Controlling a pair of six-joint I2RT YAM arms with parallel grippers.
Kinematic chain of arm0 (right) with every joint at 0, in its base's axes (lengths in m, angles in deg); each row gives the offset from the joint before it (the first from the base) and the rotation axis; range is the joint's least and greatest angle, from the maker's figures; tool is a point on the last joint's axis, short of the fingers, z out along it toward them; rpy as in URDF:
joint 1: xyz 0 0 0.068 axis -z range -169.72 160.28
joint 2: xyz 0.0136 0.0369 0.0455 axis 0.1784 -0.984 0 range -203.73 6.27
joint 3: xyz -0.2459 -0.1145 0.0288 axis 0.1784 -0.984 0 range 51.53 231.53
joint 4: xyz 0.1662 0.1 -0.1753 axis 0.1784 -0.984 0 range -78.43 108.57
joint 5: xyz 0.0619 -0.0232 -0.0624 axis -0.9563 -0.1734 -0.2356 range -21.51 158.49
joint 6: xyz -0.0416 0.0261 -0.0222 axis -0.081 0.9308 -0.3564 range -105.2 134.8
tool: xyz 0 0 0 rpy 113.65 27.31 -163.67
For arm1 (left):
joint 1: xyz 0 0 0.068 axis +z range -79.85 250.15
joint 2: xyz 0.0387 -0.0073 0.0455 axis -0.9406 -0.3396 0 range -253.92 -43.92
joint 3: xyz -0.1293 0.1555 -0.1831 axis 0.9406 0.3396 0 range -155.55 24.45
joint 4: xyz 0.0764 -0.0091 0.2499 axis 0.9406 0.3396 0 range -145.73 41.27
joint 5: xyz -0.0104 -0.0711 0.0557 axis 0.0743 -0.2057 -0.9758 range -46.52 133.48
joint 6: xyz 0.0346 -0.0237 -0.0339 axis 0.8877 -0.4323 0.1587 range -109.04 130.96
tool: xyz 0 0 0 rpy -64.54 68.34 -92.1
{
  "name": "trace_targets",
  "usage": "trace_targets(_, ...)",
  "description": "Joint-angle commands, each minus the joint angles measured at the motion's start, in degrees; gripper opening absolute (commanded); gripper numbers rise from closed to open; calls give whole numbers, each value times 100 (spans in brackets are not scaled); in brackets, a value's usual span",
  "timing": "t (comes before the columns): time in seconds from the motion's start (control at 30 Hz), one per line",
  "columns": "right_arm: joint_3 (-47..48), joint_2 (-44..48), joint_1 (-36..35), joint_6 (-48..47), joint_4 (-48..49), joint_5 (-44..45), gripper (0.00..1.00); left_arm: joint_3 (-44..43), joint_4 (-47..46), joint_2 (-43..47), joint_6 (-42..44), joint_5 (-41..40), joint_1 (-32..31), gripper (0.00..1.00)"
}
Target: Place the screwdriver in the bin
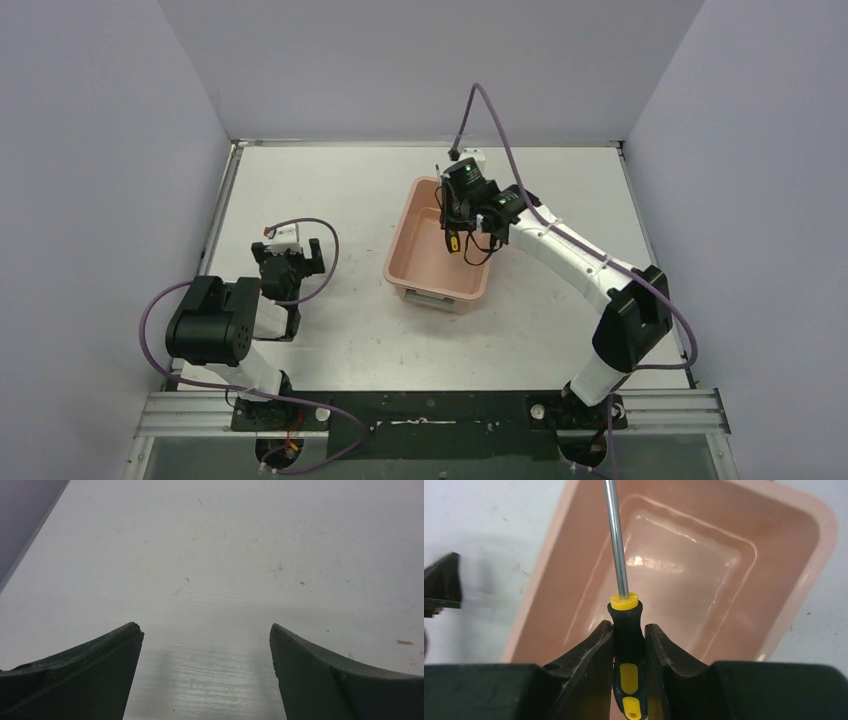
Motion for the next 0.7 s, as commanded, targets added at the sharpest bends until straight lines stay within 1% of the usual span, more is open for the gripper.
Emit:
trace_targets(0.0, -504, -339, -5, 317, 655, -104, 0, -105, -243, -5, -7, -3, -16, 97)
trace_targets(0.23, -1015, -944, -184, 539, 953, -57, 0, -105, -247, -7, -3, -2, -12, 97)
trace_targets(0.5, -1074, -1690, -254, 552, 1089, 121, 0, -110, -246, -11, 0, -4, -16, 97)
trace_targets(0.6, -1083, -1830, -259, 543, 1096, 245, 0, -106, -242, -6, 0, -4, -13, 97)
trace_targets(0.67, -1109, -1862, -259, 551, 1119, 290, 2, -112, -238, -7, -2, -4, -16, 97)
